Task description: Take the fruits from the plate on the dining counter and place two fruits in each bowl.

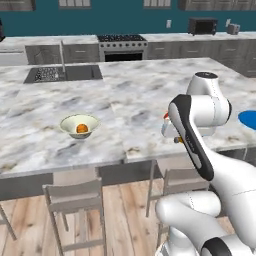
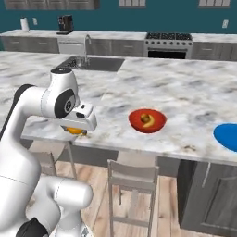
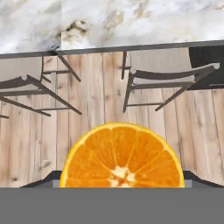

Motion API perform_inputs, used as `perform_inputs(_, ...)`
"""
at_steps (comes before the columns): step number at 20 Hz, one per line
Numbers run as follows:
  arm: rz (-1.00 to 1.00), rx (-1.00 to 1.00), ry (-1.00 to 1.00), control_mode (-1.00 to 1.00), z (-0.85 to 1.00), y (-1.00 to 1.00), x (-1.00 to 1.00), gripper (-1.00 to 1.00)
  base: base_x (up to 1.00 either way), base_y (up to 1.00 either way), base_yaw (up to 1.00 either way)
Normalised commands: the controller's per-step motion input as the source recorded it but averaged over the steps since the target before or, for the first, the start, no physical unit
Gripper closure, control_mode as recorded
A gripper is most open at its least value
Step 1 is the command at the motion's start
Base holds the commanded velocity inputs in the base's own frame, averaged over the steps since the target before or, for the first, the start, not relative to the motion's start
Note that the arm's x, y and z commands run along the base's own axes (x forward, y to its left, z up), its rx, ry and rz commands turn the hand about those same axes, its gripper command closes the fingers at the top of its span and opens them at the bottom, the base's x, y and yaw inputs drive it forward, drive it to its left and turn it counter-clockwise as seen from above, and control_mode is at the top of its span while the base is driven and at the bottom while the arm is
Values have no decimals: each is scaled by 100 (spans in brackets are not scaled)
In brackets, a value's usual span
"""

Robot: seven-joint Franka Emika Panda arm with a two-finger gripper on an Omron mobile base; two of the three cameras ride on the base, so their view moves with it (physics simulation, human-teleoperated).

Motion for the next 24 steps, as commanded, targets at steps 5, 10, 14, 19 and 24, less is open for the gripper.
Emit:
perform_inputs(5,0,0,0,100,0,0,0,100,42,100,-3)
perform_inputs(10,0,0,0,100,0,0,0,100,52,100,-2)
perform_inputs(14,0,0,0,100,0,0,0,100,32,100,-1)
perform_inputs(19,0,0,0,100,0,0,0,100,3,21,0)
perform_inputs(24,0,0,0,100,0,0,0,100,1,-71,0)
